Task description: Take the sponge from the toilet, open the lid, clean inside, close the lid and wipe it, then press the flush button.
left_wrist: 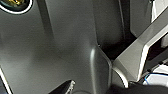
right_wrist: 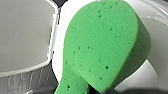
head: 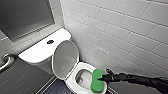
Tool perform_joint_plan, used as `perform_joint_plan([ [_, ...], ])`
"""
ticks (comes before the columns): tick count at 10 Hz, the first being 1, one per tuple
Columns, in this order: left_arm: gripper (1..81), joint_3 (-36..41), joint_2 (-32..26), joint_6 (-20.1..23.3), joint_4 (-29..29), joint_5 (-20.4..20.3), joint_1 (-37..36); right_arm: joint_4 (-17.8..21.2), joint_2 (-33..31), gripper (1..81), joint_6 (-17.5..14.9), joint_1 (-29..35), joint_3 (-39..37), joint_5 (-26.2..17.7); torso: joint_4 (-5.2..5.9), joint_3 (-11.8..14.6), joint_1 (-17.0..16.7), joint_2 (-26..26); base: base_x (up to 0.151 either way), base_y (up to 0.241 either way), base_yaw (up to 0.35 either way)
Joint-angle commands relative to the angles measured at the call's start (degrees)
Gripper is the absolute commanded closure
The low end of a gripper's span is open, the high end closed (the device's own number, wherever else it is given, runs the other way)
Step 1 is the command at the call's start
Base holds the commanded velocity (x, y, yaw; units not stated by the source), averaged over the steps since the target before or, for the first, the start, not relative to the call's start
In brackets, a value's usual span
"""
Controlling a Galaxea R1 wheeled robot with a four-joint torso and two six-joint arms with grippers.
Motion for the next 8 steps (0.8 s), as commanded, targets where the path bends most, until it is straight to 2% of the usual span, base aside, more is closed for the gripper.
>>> perform_joint_plan([
  [1,1.0,7.36,-5.25,0.40,0.09,-0.39,3.60,1.45,1.83,81.1,0.36,10.53,-1.99,-2.07,0.00,0.05,0.00,0.00,0.000,0.000,0.000],
  [3,1.0,10.98,-6.76,2.94,0.88,-5.70,6.85,1.62,6.06,81.1,0.36,11.85,-6.84,-2.33,0.00,-0.52,0.02,0.00,0.000,0.000,0.000],
  [5,1.0,10.90,-5.97,3.21,1.15,-5.27,8.44,1.80,9.23,81.1,0.36,12.90,-10.71,-2.42,0.00,-0.50,0.02,0.00,0.000,0.000,0.000],
  [7,1.0,11.26,-5.01,3.56,1.41,-5.09,10.98,1.71,9.94,81.1,0.36,13.52,-11.07,-2.25,0.00,-0.52,0.02,0.00,0.000,0.000,0.000],
  [8,1.0,11.17,-4.04,4.71,1.59,-5.09,12.04,1.71,9.94,81.1,0.36,13.69,-10.89,-1.81,0.00,-3.90,0.02,0.00,0.000,0.000,0.000],
])
